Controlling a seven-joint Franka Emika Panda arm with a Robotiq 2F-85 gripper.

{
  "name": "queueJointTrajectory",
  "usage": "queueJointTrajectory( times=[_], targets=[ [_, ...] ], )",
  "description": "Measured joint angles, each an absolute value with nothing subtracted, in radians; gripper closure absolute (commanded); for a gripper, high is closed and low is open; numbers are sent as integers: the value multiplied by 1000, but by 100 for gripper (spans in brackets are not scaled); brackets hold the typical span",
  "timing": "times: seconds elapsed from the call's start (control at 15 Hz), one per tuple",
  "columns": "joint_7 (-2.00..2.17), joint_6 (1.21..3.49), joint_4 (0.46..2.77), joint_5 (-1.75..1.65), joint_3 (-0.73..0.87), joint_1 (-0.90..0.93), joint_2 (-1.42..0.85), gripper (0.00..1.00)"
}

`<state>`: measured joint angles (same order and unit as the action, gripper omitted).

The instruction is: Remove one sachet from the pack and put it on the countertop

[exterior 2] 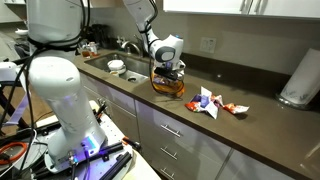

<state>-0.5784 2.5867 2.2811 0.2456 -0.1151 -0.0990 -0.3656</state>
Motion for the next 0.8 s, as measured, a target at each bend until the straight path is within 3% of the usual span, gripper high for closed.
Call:
queueJointTrajectory(
  times=[0.53,0.8],
  targets=[
    [-578,2513,2292,230,-107,-103,-301,96],
    [-578,2509,2328,176,-91,-101,-241,100]
  ],
)
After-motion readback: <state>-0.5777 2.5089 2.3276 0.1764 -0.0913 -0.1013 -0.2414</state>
